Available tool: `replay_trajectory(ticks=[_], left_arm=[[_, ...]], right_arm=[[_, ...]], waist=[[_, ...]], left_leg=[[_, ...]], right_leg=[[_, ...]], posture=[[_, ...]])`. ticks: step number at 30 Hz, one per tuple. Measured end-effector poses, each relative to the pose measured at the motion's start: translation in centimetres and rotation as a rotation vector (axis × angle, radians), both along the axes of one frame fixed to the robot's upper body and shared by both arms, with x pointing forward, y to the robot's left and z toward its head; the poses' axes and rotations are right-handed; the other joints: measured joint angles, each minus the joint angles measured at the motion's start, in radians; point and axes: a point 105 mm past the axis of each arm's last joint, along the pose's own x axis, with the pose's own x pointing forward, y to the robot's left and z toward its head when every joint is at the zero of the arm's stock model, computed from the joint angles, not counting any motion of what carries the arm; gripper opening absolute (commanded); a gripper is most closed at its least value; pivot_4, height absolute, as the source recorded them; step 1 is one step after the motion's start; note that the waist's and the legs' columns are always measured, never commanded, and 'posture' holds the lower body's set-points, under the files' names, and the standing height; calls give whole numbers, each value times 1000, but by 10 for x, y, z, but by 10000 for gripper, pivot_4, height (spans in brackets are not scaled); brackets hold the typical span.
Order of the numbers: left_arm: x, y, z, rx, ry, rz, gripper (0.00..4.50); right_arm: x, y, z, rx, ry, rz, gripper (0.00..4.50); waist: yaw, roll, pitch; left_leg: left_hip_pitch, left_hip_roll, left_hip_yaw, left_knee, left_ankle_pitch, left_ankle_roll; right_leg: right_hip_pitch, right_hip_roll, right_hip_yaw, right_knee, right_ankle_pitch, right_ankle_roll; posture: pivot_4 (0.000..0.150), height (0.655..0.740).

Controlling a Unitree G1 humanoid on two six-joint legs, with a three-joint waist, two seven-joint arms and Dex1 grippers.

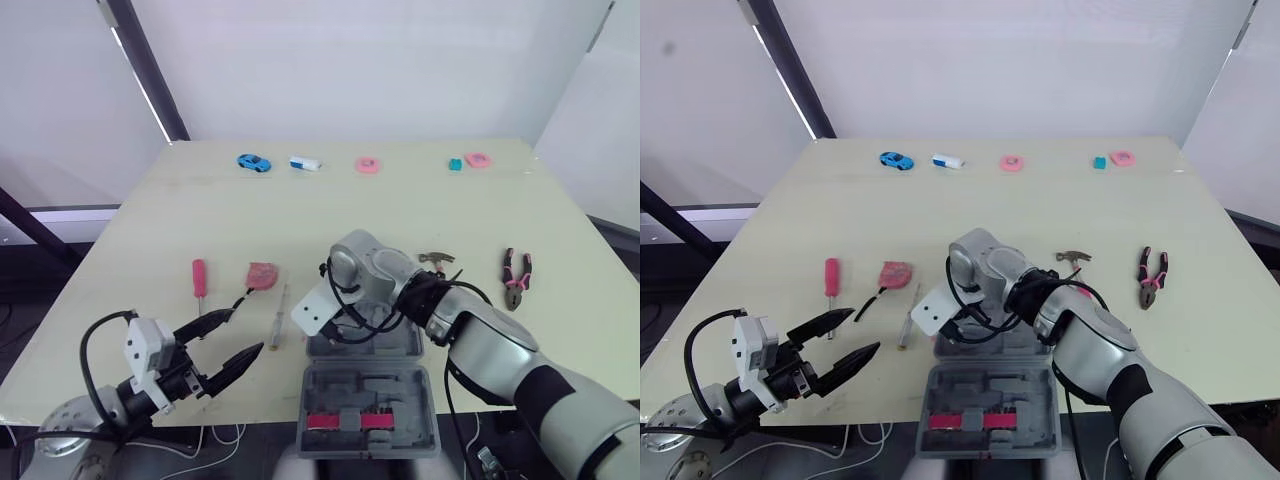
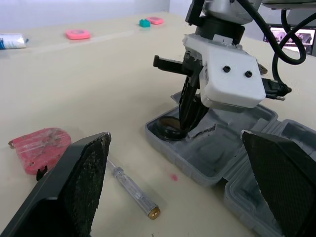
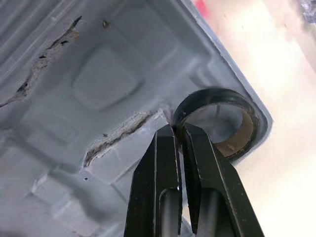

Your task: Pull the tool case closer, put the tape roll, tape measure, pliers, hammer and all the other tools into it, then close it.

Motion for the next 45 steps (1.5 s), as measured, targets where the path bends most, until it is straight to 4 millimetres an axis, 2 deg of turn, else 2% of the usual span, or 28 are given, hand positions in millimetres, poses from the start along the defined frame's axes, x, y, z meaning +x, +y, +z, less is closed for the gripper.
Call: replay_trajectory(ticks=[5, 8, 16, 27, 35, 39, 45], left_arm=[[0, 1, -1, 1, 3, 5, 45000], [0, 1, -1, 1, 4, 7, 45000], [3, 0, 2, 3, -10, 0, 45000], [6, -1, 4, 13, -20, -13, 45000], [8, -3, 3, 16, -14, -27, 45000], [8, -3, 2, 21, -3, -33, 45000], [8, -2, 2, 21, 3, -32, 45000]], right_arm=[[3, -7, 0, -8, 0, 11, 269], [6, -13, 0, -17, 0, 5, 9772], [10, -25, 13, -1, -6, 6, 9772], [4, -19, 22, 65, 26, 26, 9772], [14, -30, 12, 77, 36, -25, 9772], [17, -30, 2, 72, 29, -30, 9772], [13, -23, 2, 74, 32, -10, 9772]], waist=[[2, 0, 0], [2, 0, 0], [1, 0, 0], [2, 0, 1], [0, 0, 1], [0, 0, 1], [1, 0, 1]], left_leg=[[0, 0, 0, 0, 0, 0], [0, 0, 0, 0, 0, 0], [0, 0, 0, 0, 0, 0], [0, 0, 0, 0, 0, 0], [0, 0, 1, -1, 0, 0], [0, 0, 1, -1, 0, 0], [0, 0, 1, -2, 0, 0]], right_leg=[[0, 0, 0, 0, 0, 0], [0, 0, 0, 0, 0, 0], [0, 0, 0, 0, 0, 0], [0, 0, 0, 0, 0, 0], [0, 0, 1, 0, 0, 0], [-1, 0, 1, 0, 0, 0], [-1, 0, 1, -1, 0, 0]], posture=[[1500, 7400], [1500, 7400], [1500, 7400], [1500, 7400], [1500, 7400], [1500, 7400], [1500, 7400]])
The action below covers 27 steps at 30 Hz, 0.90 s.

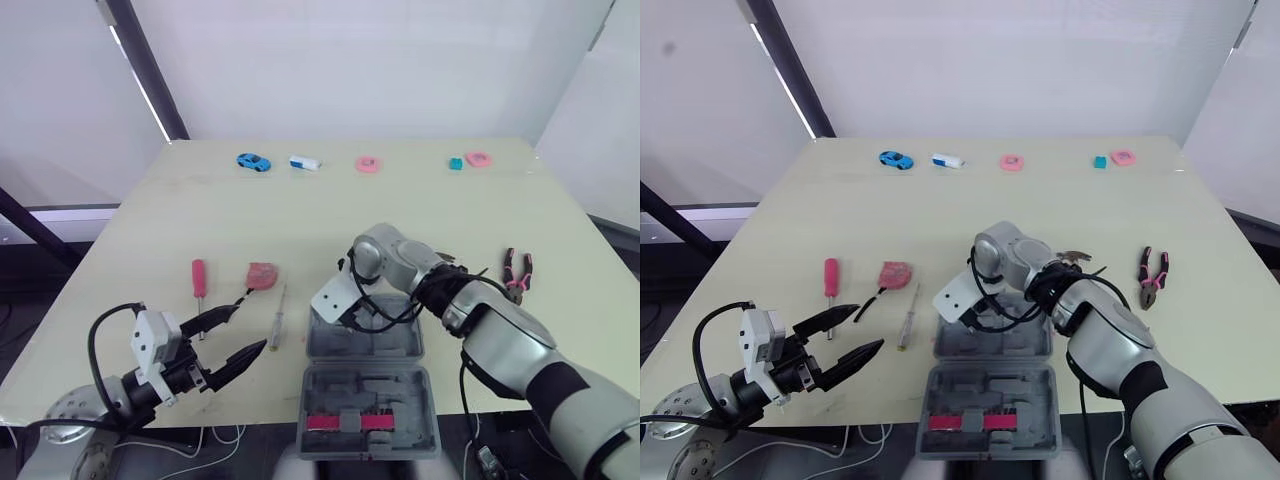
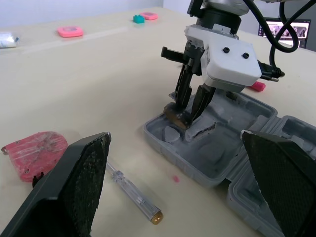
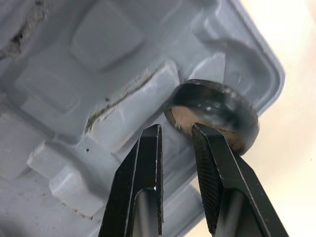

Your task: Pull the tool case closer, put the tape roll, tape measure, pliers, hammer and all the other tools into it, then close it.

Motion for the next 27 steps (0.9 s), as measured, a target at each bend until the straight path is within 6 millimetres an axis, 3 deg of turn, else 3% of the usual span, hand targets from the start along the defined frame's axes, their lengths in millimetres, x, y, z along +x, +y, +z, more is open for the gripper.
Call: replay_trajectory(ticks=[18, 19, 21, 27], left_arm=[[0, 0, 0, -1, 4, 1, 45000], [0, 0, 0, -1, 5, 1, 45000], [0, 0, -1, -1, 5, 1, 45000], [0, 0, -1, -1, 6, 1, 45000]], right_arm=[[-2, 2, 2, 13, 6, 15, 9772], [-2, 2, 1, 11, 7, 15, 4009], [-2, 3, 1, 12, 9, 20, 422], [-4, 5, 1, 16, 12, 28, 422]], waist=[[0, 0, 0], [0, 0, 0], [-1, 0, 0], [0, 0, 0]], left_leg=[[0, 0, 0, 0, 0, 0], [0, 0, 0, 0, 0, 0], [0, 0, 0, 0, 0, 0], [0, 1, 0, 0, 0, 0]], right_leg=[[0, 0, 0, 0, 0, 0], [0, 0, 0, 0, 0, 0], [0, 0, 0, 0, 0, 0], [0, -1, 0, 0, 0, 0]], posture=[[1500, 7400], [1500, 7400], [1500, 7400], [1500, 7400]])
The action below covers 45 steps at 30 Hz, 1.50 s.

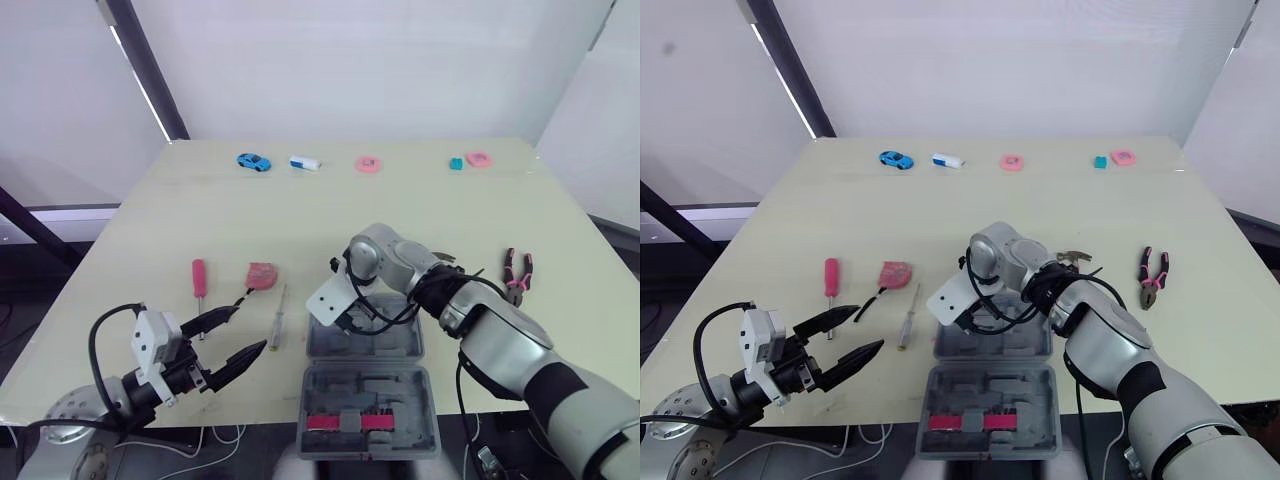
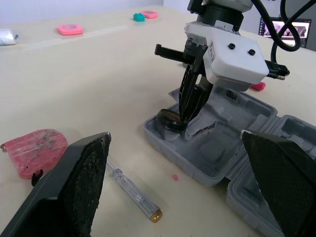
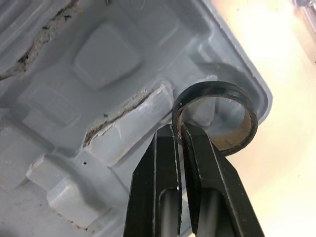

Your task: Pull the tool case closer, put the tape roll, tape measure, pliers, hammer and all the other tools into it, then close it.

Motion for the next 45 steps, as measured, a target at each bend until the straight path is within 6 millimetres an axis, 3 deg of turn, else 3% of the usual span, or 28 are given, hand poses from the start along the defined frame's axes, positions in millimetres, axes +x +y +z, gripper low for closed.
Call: replay_trajectory(ticks=[23, 27, 29, 38, 43, 45], left_arm=[[1, -3, 0, -2, -3, -15, 45000], [1, -3, 1, -2, -4, -15, 45000], [1, -3, 1, -2, -4, -14, 45000], [2, -4, 0, -4, 0, -12, 45000], [4, -4, 2, 2, -5, -17, 45000], [5, -4, 3, 6, -6, -21, 45000]], right_arm=[[-2, 3, 1, 21, 6, 20, 422], [-1, 1, 1, 18, 5, 19, 14007], [-1, 3, 2, 32, -4, 18, 24597], [0, 9, 7, 56, -14, 23, 24597], [-10, 43, 27, 302, 148, -107, 24597], [-19, 71, 44, 474, 275, -193, 24597]], waist=[[0, 0, 0], [0, 0, 0], [0, 0, 0], [0, 0, 0], [-2, -1, 0], [-2, -1, 0]], left_leg=[[0, 0, 0, 0, 0, 0], [0, 0, 0, -1, 0, 0], [0, 0, 0, -1, 0, 0], [0, 1, 0, -2, 0, 0], [1, 4, 0, -3, 0, 0], [1, 5, 0, -5, 0, 0]], right_leg=[[0, 0, 0, 0, 0, 0], [0, 0, 0, 0, 0, 0], [0, 0, 0, 0, 0, 0], [0, 0, 0, 0, 0, 0], [0, 1, 0, 0, 0, -1], [-1, 1, -1, 0, 0, -1]], posture=[[1500, 7400], [1500, 7400], [1500, 7400], [1500, 7400], [1500, 7400], [1500, 7400]])
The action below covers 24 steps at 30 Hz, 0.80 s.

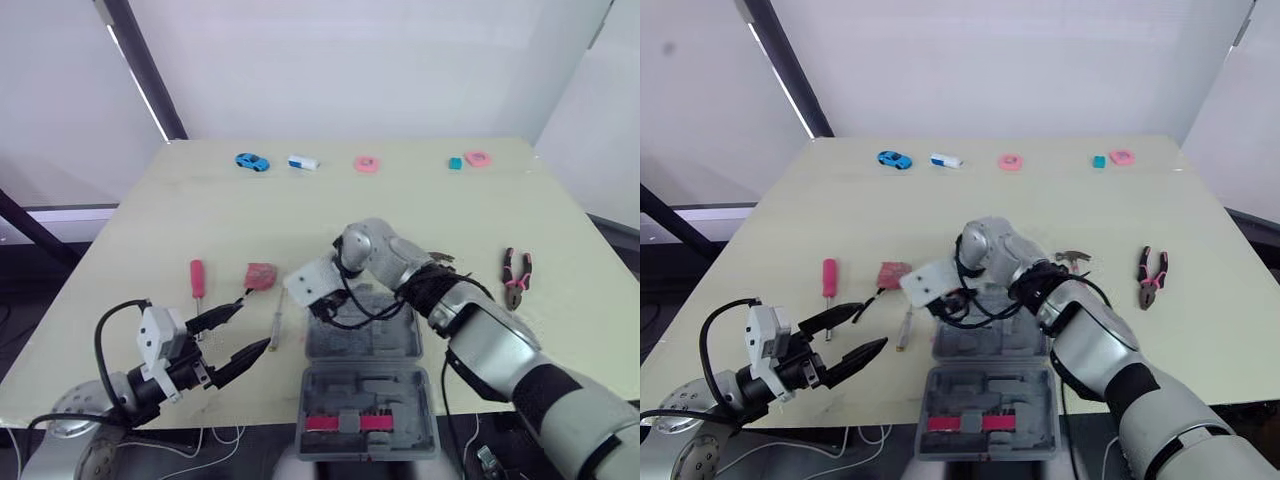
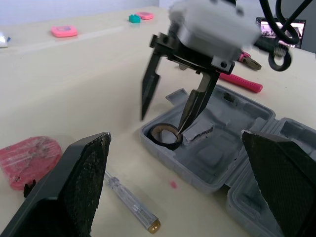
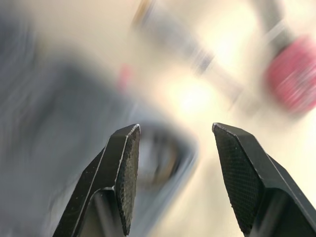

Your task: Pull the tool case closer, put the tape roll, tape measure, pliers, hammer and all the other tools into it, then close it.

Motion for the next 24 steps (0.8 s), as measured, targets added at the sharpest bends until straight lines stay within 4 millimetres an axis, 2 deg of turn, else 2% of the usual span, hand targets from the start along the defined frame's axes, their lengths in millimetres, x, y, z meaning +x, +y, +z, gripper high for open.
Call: replay_trajectory(ticks=[2, 3, 4, 6, 7, 9, 12, 14, 16, 18, 24], left_arm=[[1, -1, 1, 5, -2, -10, 45000], [1, 0, 3, 11, -5, -12, 45000], [1, 1, 2, 12, 0, -15, 45000], [1, 3, 0, 11, 10, -10, 45000], [1, 5, -2, 9, 20, -7, 45000], [2, 6, -2, 16, 24, -10, 45000], [6, 4, 4, 28, 3, -37, 45000], [6, 4, 5, 34, 0, -47, 45000], [5, 7, 1, 29, 20, -46, 45000], [5, 7, 0, 28, 27, -45, 45000], [8, 6, 4, 38, 15, -70, 45000]], right_arm=[[-4, 14, 17, 96, 56, -52, 24597], [-6, 12, 25, 159, 75, -74, 24597], [-10, 2, 25, 215, 88, -95, 24597], [-11, -22, 7, 242, 142, -163, 24597], [-13, -42, -16, 240, 218, -254, 24597], [-14, -56, -32, 235, 284, -338, 24597], [-16, -54, -16, 331, 300, -341, 24597], [-10, -62, -10, 383, 286, -362, 24597], [-4, -76, -18, 405, 303, -418, 24597], [-2, -81, -22, 411, 314, -443, 24597], [-2, -86, -30, 445, 273, -444, 24597]], waist=[[4, -1, 0], [7, -1, -1], [19, -3, -2], [32, -7, -5], [33, -11, -7], [21, -11, -8], [1, -12, -8], [2, -12, -8], [4, -12, -8], [5, -12, -8], [3, -12, -8]], left_leg=[[-1, 0, 0, -5, 2, -3], [-1, 0, -1, -5, 2, -3], [-1, -3, -5, -8, 2, -4], [-2, -5, -6, -8, 1, -5], [-6, -7, -6, -7, 1, -5], [-15, -9, -3, -3, 2, -5], [-14, -7, -3, -4, 3, -7], [-13, -5, -4, -4, 3, -8], [-14, -4, -2, -4, 4, -8], [-14, -4, -1, -4, 4, -8], [-14, -4, 1, -4, 4, -8]], right_leg=[[-2, -1, -1, -1, 0, 0], [-2, -1, -2, -1, 0, -1], [-2, -6, -6, -3, 0, -1], [-1, -8, -8, -4, 0, -1], [-2, -9, -9, -6, 0, 0], [-14, -11, -7, -2, 1, 2], [-15, -4, -7, 0, 4, 0], [-15, 0, -8, 0, 4, -2], [-15, 2, -9, 1, 3, -2], [-15, 2, -9, 1, 3, -2], [-15, 2, -7, 0, 3, -2]], posture=[[1500, 7400], [1500, 7400], [1500, 7400], [1500, 7400], [1500, 7400], [1500, 7400], [1500, 7400], [1500, 7400], [1500, 7400], [1500, 7400], [1500, 7400]])
